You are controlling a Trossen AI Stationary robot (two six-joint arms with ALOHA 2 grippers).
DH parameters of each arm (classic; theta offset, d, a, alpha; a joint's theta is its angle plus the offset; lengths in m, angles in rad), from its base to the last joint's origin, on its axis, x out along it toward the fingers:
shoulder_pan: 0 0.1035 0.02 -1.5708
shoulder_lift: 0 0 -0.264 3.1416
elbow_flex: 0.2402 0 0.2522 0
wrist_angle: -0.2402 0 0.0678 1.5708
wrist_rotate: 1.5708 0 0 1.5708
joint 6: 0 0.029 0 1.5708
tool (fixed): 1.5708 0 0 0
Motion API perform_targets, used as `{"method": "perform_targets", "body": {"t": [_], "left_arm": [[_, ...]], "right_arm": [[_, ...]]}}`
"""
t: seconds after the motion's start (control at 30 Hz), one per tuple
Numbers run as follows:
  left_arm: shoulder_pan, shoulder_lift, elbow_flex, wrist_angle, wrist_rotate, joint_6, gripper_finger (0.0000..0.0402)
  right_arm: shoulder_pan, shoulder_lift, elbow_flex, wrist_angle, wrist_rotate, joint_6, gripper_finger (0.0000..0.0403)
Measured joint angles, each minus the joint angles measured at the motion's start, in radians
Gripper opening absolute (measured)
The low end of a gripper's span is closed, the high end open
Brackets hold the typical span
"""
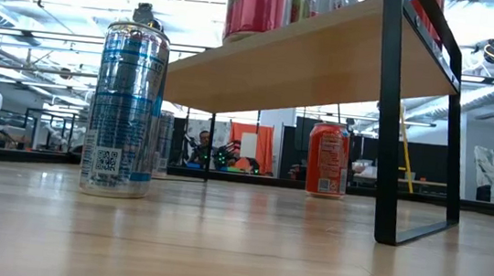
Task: Place canned beverage on shelf
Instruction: Put the pink white soda can on the shelf aligned with the other pink white soda can
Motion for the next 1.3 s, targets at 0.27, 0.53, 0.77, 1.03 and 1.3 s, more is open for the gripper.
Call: {"method": "perform_targets", "body": {"t": [0.27,0.53,0.77,1.03,1.3], "left_arm": [[0.021,0.050,0.000,0.049,0.003,-0.018,0.0328],[0.023,0.052,0.000,0.106,0.007,-0.013,0.0328],[0.022,0.052,0.000,0.142,0.008,-0.005,0.0328],[0.022,0.052,0.000,0.078,0.020,0.004,0.0328],[0.039,0.065,0.000,0.047,0.011,-0.051,0.0328]], "right_arm": [[0.000,0.002,0.000,0.000,0.000,0.011,0.0364],[0.000,0.002,0.000,0.000,0.000,0.010,0.0364],[0.000,0.002,0.000,0.000,0.000,0.009,0.0364],[0.000,0.002,0.000,0.000,0.000,0.011,0.0364],[0.000,0.002,0.000,0.000,0.000,0.012,0.0364]]}}
